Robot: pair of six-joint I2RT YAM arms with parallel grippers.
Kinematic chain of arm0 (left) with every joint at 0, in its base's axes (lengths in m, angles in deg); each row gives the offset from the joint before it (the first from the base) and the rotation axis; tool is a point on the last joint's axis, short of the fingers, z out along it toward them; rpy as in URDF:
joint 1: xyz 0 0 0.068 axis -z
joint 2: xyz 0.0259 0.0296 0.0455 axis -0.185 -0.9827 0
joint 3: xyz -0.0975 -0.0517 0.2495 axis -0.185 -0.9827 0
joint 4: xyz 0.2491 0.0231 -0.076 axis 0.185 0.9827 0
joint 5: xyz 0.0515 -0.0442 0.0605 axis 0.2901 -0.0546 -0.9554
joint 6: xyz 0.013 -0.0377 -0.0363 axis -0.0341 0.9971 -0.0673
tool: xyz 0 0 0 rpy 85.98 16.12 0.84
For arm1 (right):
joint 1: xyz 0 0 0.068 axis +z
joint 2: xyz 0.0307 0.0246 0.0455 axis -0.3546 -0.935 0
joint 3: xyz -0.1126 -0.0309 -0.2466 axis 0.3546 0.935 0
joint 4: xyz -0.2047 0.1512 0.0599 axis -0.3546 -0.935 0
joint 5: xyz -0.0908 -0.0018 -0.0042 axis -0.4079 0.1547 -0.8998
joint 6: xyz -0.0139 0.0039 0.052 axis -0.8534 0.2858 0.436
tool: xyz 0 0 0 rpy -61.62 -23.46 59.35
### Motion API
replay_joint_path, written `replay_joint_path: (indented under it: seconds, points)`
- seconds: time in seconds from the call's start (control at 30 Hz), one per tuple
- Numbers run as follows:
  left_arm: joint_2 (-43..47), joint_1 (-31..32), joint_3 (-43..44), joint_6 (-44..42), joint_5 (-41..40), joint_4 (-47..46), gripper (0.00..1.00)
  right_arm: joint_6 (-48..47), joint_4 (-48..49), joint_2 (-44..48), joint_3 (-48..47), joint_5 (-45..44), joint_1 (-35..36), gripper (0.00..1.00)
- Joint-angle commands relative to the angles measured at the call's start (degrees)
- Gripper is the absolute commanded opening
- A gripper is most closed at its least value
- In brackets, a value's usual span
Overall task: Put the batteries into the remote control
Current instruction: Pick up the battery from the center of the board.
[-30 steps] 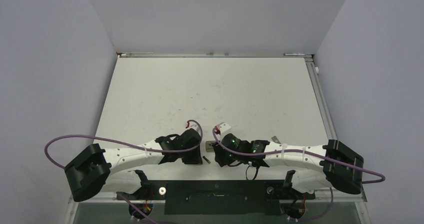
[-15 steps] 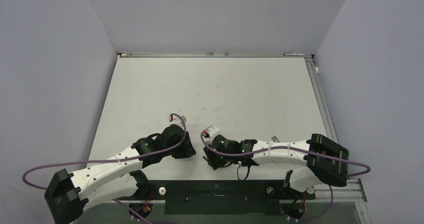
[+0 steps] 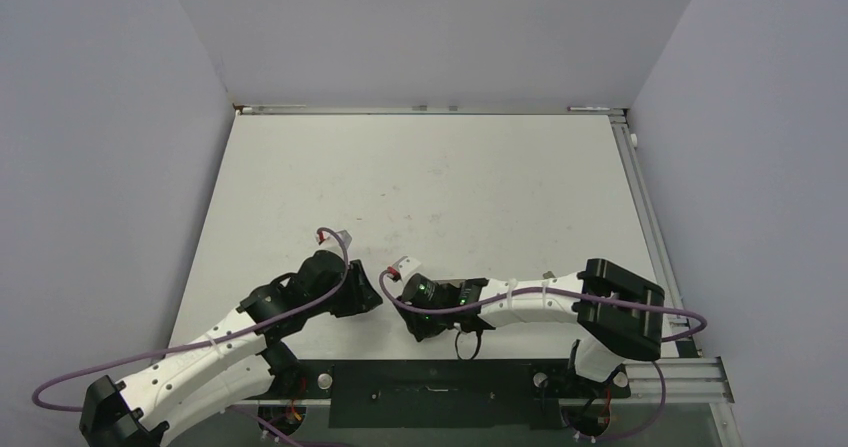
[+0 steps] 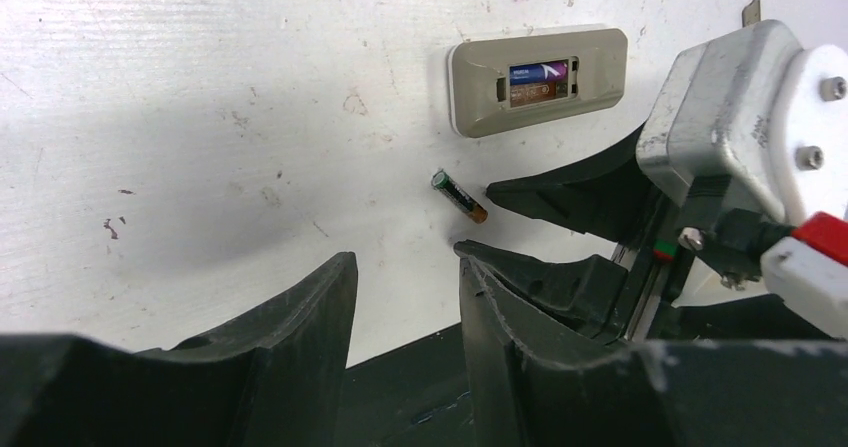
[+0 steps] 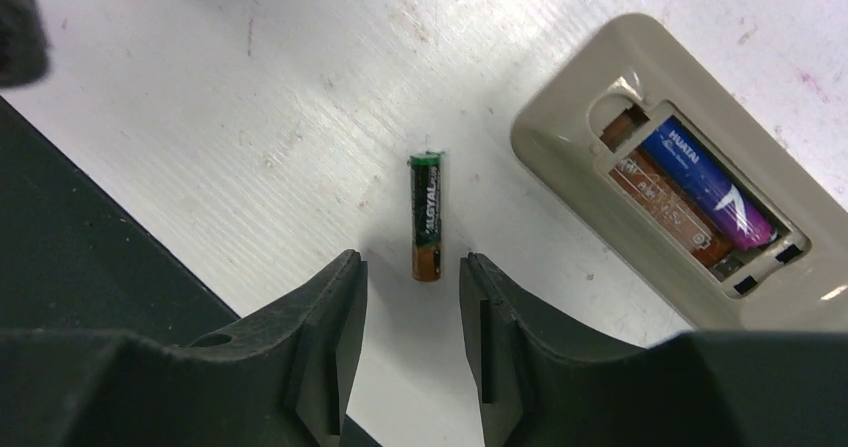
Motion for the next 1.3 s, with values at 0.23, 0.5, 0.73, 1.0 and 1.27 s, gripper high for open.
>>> replay_joint_path:
  seconds: [0.23, 0.5, 0.73, 1.0, 1.27]
  points:
    - [-0.2, -1.2, -0.8, -0.4, 2.2, -0.3, 0.39, -1.6, -4.2, -3.2, -5.0, -6.1, 2.4, 0.33]
    - [-0.6, -1.6, -0.8, -0.5, 2.5, -0.8, 0.39, -1.9, -7.3, -5.0, -6.8, -9.3, 4.1, 0.28]
    - [-0.9, -1.7, -0.8, -0.6, 2.5, -1.0, 0.39, -2.0, -7.5, -6.2, -7.5, -10.4, 4.9, 0.25]
    - [-1.0, -1.8, -1.3, -0.5, 2.5, -1.4, 0.39, -2.2, -9.1, -6.5, -7.7, -11.9, 5.2, 0.14]
    - [-1.6, -1.8, -1.6, -0.3, 2.5, -2.3, 0.39, -1.7, -9.2, -5.5, -7.6, -12.8, 5.7, 0.09]
